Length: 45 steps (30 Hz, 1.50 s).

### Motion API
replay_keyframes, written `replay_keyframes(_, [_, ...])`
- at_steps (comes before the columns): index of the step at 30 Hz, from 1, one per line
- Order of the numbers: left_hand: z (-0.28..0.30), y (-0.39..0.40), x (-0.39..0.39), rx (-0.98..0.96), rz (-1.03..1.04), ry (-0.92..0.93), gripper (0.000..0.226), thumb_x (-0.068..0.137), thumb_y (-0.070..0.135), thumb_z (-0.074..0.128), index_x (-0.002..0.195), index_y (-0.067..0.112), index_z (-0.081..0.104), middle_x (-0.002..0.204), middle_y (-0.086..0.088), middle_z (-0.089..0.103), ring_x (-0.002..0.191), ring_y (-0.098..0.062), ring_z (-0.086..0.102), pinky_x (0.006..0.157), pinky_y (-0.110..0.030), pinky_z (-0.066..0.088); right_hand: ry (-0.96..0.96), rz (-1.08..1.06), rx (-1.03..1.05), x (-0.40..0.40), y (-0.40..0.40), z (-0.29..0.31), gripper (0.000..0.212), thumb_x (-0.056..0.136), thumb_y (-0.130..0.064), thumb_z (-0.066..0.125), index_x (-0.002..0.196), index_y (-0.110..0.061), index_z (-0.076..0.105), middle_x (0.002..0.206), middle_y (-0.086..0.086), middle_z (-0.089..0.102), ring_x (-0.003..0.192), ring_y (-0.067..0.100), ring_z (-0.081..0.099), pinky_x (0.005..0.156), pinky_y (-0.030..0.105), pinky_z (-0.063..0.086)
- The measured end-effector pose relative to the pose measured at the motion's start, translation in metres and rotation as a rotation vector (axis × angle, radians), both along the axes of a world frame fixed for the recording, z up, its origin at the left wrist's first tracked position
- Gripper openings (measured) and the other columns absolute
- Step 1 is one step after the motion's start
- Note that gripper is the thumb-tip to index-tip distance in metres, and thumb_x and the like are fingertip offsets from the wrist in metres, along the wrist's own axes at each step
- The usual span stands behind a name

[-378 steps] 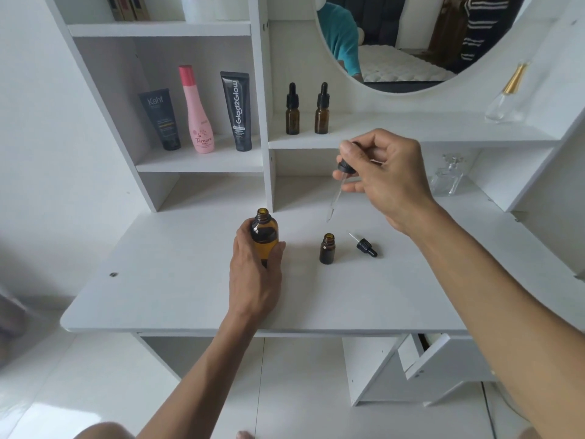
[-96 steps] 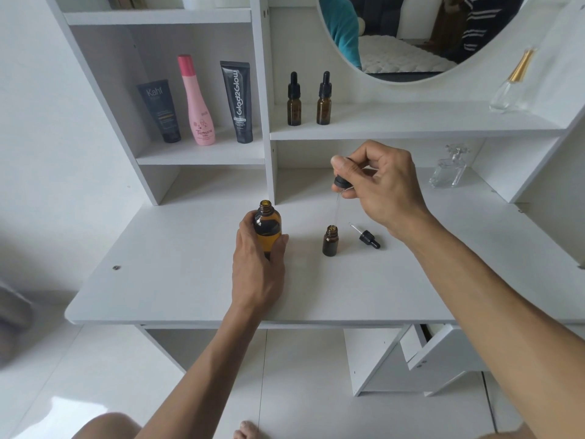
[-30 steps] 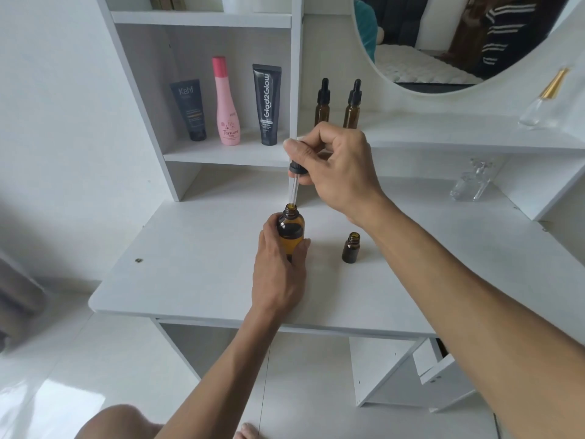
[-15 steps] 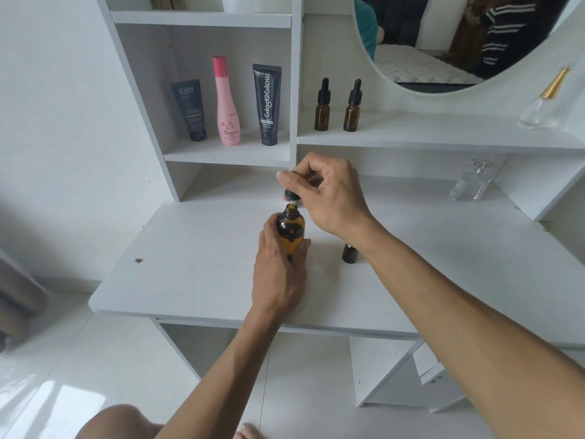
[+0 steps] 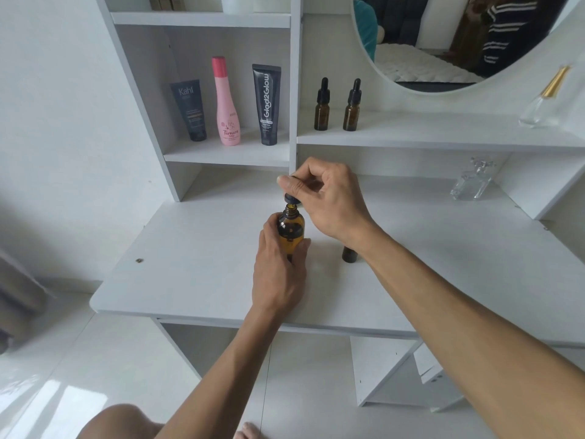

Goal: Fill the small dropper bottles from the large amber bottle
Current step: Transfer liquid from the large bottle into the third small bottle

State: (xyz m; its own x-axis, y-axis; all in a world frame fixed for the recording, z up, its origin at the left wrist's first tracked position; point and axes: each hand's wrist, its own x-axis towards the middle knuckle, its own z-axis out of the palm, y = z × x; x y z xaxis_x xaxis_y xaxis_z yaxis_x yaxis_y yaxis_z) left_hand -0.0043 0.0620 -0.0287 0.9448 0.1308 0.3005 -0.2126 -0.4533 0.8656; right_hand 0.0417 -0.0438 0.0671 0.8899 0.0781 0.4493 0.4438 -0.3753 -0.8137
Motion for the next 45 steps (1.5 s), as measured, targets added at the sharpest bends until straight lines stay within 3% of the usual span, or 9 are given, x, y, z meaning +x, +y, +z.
replay_keyframes(4, [0.001, 0.0, -0.001, 0.005, 0.002, -0.006, 0.049, 0.098, 0.028, 0.06, 0.141, 0.026, 0.036, 0.127, 0.01, 0.049, 0.087, 0.012, 0.053, 0.082, -0.028, 0.042, 0.032, -0.001, 0.053, -0.003, 0.0, 0.004, 0.022, 0.089, -0.027, 0.076, 0.079, -0.009, 0.068, 0.07, -0.002, 0.073, 0.07, 0.017, 0.075, 0.072, 0.047, 0.063])
replay_keyframes(8, [0.001, -0.001, 0.0, 0.011, 0.011, -0.011, 0.049, 0.098, 0.027, 0.061, 0.141, 0.023, 0.037, 0.13, 0.005, 0.052, 0.091, -0.009, 0.052, 0.083, -0.028, 0.042, 0.033, -0.001, 0.135, -0.006, -0.003, 0.014, 0.022, 0.09, -0.026, 0.075, 0.084, -0.006, 0.068, 0.075, 0.008, 0.073, 0.071, 0.021, 0.076, 0.07, 0.05, 0.062])
replay_keyframes(16, [-0.001, -0.001, 0.001, 0.016, 0.023, -0.013, 0.05, 0.097, 0.028, 0.062, 0.141, 0.024, 0.037, 0.132, 0.003, 0.053, 0.099, -0.016, 0.056, 0.084, -0.029, 0.043, 0.003, -0.022, 0.244, -0.012, -0.007, 0.033, 0.019, 0.091, -0.022, 0.075, 0.084, -0.007, 0.067, 0.08, 0.014, 0.073, 0.072, 0.023, 0.077, 0.069, 0.049, 0.063])
replay_keyframes(21, [-0.003, -0.001, 0.002, 0.018, 0.03, -0.016, 0.05, 0.097, 0.029, 0.062, 0.14, 0.026, 0.037, 0.131, 0.003, 0.053, 0.104, -0.023, 0.06, 0.089, -0.039, 0.049, -0.027, -0.032, 0.32, -0.016, -0.012, 0.045, 0.016, 0.091, -0.019, 0.074, 0.081, -0.01, 0.065, 0.077, 0.008, 0.071, 0.074, 0.027, 0.077, 0.069, 0.048, 0.064])
replay_keyframes(26, [-0.003, -0.001, 0.003, 0.017, 0.031, -0.02, 0.051, 0.097, 0.028, 0.062, 0.141, 0.024, 0.037, 0.132, 0.002, 0.054, 0.109, -0.024, 0.06, 0.092, -0.04, 0.049, -0.039, -0.063, 0.407, -0.02, -0.022, 0.055, 0.017, 0.092, -0.018, 0.073, 0.084, -0.004, 0.066, 0.077, 0.007, 0.069, 0.072, 0.026, 0.077, 0.069, 0.042, 0.065])
replay_keyframes(36, [-0.007, 0.0, 0.005, 0.009, 0.029, -0.027, 0.05, 0.097, 0.028, 0.063, 0.139, 0.028, 0.037, 0.129, 0.002, 0.057, 0.108, -0.025, 0.062, 0.092, -0.04, 0.051, -0.026, -0.148, 0.345, -0.025, -0.051, 0.045, 0.015, 0.091, -0.023, 0.074, 0.082, -0.014, 0.067, 0.078, 0.005, 0.071, 0.071, 0.022, 0.077, 0.064, 0.037, 0.063])
replay_keyframes(45, [-0.012, 0.0, 0.008, 0.005, 0.027, -0.028, 0.05, 0.096, 0.029, 0.062, 0.137, 0.035, 0.035, 0.127, 0.002, 0.058, 0.104, -0.024, 0.064, 0.086, -0.031, 0.048, -0.001, -0.24, 0.291, -0.024, -0.079, 0.029, 0.02, 0.09, -0.024, 0.075, 0.085, -0.006, 0.068, 0.079, 0.011, 0.071, 0.068, 0.022, 0.077, 0.063, 0.035, 0.063])
